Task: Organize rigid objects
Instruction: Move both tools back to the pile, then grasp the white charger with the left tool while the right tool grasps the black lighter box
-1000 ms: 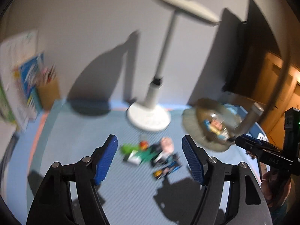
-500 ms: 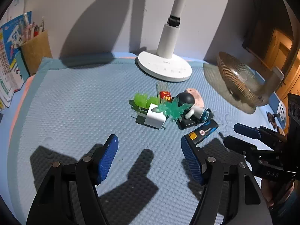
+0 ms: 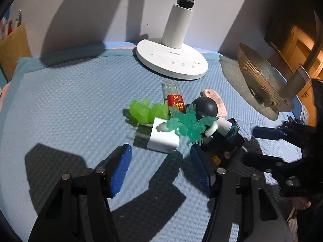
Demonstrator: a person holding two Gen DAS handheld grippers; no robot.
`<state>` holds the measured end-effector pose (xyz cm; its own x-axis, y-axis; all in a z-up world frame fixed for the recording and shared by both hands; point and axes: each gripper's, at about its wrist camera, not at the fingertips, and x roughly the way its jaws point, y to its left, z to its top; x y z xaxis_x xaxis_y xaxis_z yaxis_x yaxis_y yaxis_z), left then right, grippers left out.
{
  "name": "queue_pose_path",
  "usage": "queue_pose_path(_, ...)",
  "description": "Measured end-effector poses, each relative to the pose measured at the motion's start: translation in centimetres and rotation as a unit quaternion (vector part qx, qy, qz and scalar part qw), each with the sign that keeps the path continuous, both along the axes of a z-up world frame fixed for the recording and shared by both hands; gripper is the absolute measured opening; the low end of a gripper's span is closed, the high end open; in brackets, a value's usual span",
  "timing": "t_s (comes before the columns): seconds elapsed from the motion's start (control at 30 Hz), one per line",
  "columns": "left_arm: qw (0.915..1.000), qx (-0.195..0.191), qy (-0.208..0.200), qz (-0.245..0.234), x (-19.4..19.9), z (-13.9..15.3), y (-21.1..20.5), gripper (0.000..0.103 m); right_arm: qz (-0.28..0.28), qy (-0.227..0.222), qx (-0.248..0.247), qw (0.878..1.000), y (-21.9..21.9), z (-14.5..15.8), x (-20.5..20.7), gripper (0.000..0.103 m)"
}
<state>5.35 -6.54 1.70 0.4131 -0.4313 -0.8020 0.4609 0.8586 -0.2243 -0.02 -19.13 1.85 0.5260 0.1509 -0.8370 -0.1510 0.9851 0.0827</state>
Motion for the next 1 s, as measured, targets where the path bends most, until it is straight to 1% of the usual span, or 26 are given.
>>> queue_pose_path(0.07,1.0,0.008,-0.004,-0.004,0.2,0.0,-0.4,0.05,0.009,0.012,0.021,1.0,-0.5,-1.1,1.2,0.06)
queue_pose_path(0.13,0.9999,0.013,-0.008,-0.008,0.3,-0.1,-0.7,0.048,0.01,0.0,0.034,0.999,-0.9,-1.1,1.4,0.06)
queue_pose_path(0.23,0.9999,0.003,-0.008,-0.01,0.4,-0.1,-0.6,0.047,0.014,-0.008,0.044,0.999,-0.6,-1.1,1.6,0.06)
queue_pose_path(0.33,1.0,-0.002,-0.007,-0.005,0.7,-0.1,-0.6,0.035,0.032,-0.006,0.042,0.999,0.5,-1.3,1.4,0.06)
queue_pose_path(0.37,1.0,-0.001,-0.009,-0.001,0.7,-0.1,-0.5,0.028,0.037,-0.007,0.037,0.999,1.0,-1.2,1.0,0.06)
queue_pose_path(0.4,1.0,-0.004,-0.009,-0.001,0.6,-0.1,-0.3,0.028,0.044,-0.007,0.038,0.998,1.3,-1.3,0.7,0.06)
queue_pose_path(0.53,0.9999,-0.006,-0.009,-0.009,-0.2,0.1,0.3,0.028,0.082,-0.003,0.061,0.995,3.1,-1.3,-0.9,0.057)
queue_pose_path(0.63,0.9998,-0.003,-0.013,-0.014,-1.8,0.5,1.6,0.028,0.121,0.006,0.062,0.991,5.1,-1.6,-2.3,0.057)
queue_pose_path(0.7,0.9999,-0.004,-0.01,-0.013,-2.6,0.7,2.7,0.028,0.13,0.005,0.048,0.99,5.9,-1.6,-2.8,0.057)
queue_pose_path(0.8,0.9999,-0.006,-0.005,-0.012,-3.3,0.8,3.9,0.029,0.114,-0.014,0.012,0.993,6.3,-1.1,-2.7,0.057)
queue_pose_path(0.83,0.9999,-0.006,-0.001,-0.013,-3.4,0.7,4.1,0.03,0.107,-0.018,0.006,0.994,6.3,-1.0,-2.4,0.057)
queue_pose_path(0.87,0.9999,-0.005,0.003,-0.014,-3.4,0.6,4.0,0.042,0.097,-0.019,0.007,0.995,6.2,-1.0,-1.9,0.057)
queue_pose_path(0.9,0.9999,0.0,0.002,-0.013,-3.4,0.6,3.9,0.05,0.091,-0.017,0.01,0.996,6.2,-1.0,-1.4,0.057)
queue_pose_path(0.93,0.9999,0.007,-0.003,-0.01,-3.4,0.6,3.8,0.051,0.084,-0.016,0.009,0.996,6.2,-1.1,-1.0,0.057)
queue_pose_path(1.0,0.9998,0.013,-0.005,-0.013,-3.4,0.5,3.3,0.051,0.071,-0.014,-0.016,0.997,6.9,-1.8,-0.3,0.057)
